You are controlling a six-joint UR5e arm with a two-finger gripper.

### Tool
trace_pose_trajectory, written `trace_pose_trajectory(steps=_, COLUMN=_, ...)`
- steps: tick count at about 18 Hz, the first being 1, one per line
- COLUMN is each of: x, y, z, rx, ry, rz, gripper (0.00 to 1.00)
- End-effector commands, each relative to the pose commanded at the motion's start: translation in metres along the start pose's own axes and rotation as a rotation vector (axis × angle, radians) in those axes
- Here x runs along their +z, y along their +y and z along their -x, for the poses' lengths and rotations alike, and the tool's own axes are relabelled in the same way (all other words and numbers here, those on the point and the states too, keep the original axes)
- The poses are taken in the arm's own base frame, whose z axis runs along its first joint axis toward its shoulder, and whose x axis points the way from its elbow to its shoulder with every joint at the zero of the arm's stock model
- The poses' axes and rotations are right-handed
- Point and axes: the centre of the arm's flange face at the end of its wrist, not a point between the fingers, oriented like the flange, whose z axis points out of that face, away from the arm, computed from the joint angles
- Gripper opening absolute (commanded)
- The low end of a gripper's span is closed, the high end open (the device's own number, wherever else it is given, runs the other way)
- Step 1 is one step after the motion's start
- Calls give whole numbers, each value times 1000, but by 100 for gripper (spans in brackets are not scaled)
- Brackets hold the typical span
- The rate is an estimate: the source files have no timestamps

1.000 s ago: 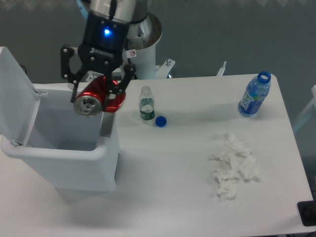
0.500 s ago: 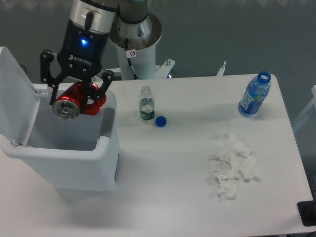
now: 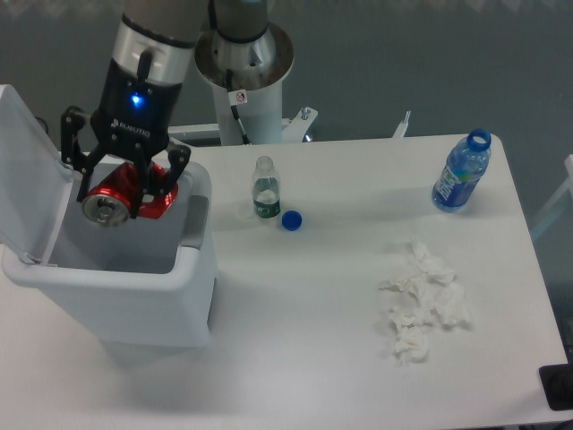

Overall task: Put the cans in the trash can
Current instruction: 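Lower the red can into the trash bin opening, then open the gripper to drop the red can into the bin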

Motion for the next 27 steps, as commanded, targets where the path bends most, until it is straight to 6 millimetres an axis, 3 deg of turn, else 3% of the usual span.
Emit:
trace_pose_trajectory(steps=7, x=7, y=0, z=1, rx=1, ry=4, rz=10, gripper=54)
trace_pose_trajectory(steps=12, x=7, y=0, z=-1, rx=6, ry=3, rz=8, gripper=66)
trace_pose_trajectory(steps=16, x=5, y=-1, z=-2, rx=13, ry=2, rz=-1, gripper=83)
trace_pose_trajectory(steps=20, x=-1, y=-1, z=-4, rx=16, ry=-2, rz=-9, gripper=84)
trace_pose_trajectory(steps=22, x=-4, y=-3, z=-3, rx=28, ry=-9, rz=-16, gripper=97)
trace_pose_trajectory(steps=24, x=-10, y=-5, z=3, rx=69, ry=-20, rz=-25, gripper=100)
trace_pose_trajectory(steps=27, x=-38, y=-7, z=31, rx=157, ry=-93, rz=-56, gripper=100)
